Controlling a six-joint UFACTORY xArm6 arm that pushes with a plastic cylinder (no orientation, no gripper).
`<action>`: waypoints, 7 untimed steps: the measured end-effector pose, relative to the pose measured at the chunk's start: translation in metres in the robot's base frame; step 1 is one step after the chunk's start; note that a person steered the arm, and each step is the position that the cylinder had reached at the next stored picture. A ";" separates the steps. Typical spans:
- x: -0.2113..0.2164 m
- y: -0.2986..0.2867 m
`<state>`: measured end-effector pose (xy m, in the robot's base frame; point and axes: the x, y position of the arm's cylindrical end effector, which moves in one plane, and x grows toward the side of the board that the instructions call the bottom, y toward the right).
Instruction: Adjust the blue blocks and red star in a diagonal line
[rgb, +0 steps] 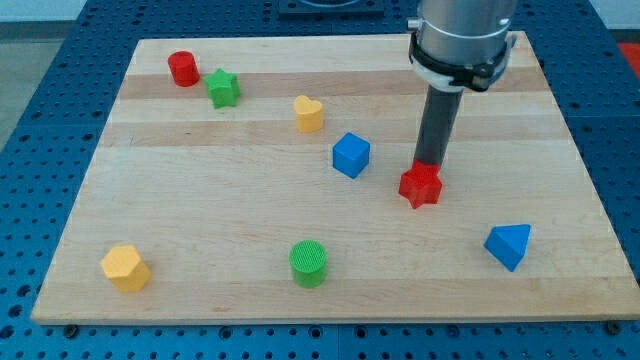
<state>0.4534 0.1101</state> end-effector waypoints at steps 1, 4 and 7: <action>0.001 0.033; 0.078 -0.061; -0.001 -0.082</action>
<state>0.4527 0.0283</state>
